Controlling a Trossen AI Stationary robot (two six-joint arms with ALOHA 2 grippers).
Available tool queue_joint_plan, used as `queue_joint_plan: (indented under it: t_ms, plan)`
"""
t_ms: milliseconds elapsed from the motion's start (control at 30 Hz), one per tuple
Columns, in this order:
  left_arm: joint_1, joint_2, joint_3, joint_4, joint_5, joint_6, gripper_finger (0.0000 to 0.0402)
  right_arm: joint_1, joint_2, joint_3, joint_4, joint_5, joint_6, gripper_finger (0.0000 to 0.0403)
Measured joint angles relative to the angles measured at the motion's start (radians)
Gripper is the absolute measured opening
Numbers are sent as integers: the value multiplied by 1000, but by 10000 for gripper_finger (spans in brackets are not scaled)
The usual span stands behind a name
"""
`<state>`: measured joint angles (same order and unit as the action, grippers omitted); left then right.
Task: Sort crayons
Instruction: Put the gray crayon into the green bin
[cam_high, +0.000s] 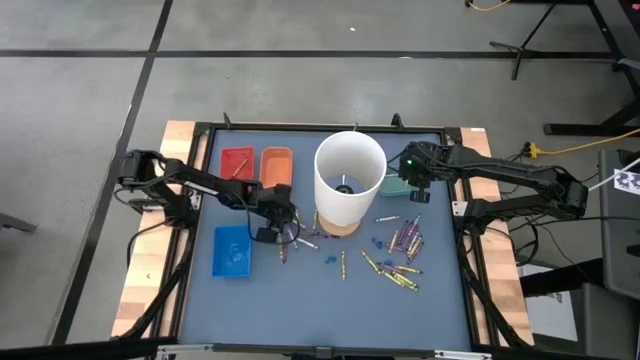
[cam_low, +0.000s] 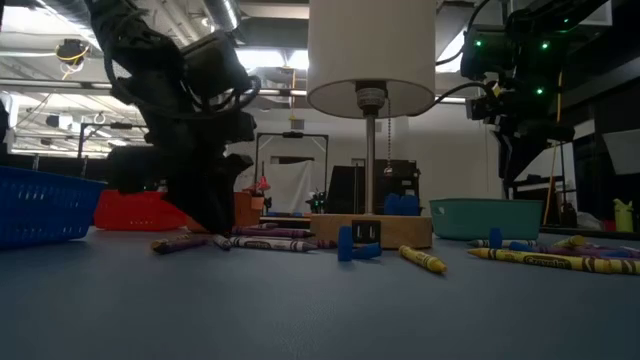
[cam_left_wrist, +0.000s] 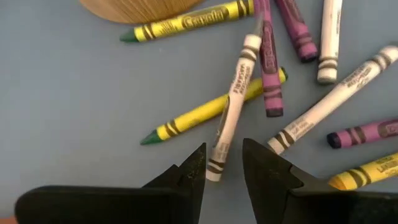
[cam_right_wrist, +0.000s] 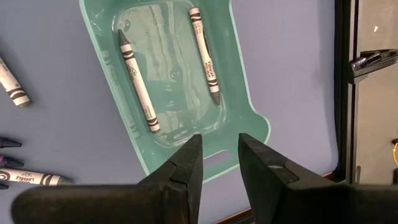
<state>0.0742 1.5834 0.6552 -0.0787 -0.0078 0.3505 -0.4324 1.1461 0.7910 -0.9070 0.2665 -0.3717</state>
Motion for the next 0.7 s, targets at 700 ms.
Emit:
queue_joint_plan:
  t_ms: [700]
  plan:
    - [0, 30, 1, 35, -6, -4, 71, 0, 0, 0, 0, -10, 0, 101]
